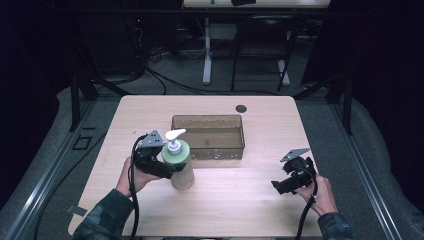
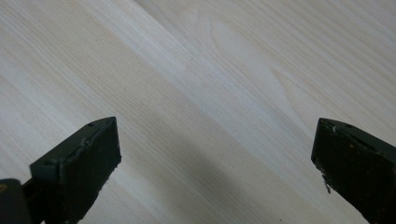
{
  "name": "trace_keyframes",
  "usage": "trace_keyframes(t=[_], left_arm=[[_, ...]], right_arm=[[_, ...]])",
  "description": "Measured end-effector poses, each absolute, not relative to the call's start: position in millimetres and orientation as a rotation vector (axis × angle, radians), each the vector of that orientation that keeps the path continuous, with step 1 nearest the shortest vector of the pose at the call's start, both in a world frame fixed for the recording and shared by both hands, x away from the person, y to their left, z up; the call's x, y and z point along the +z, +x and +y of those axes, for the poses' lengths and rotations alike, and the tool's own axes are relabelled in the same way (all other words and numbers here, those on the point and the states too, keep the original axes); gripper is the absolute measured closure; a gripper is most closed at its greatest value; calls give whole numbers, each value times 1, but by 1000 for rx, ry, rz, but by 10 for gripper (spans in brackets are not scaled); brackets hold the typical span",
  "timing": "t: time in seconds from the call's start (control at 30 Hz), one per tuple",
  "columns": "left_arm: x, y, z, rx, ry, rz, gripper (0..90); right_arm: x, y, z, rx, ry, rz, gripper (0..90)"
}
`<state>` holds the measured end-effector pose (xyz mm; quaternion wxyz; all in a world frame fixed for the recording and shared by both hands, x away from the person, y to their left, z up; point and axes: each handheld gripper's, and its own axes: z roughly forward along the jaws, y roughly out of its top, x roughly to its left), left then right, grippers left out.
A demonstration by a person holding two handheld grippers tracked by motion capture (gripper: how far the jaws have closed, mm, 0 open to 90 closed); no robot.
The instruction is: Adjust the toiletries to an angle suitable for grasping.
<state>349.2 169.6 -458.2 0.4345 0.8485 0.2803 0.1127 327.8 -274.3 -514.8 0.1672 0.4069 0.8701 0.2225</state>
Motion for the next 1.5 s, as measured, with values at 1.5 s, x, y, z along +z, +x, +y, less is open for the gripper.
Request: trace_keyframes(t=[1.5], left_arm=[[-433,351,185,271,2075,753,2]], right_arm=[[-521,333,-277,571,1230,2491,0]])
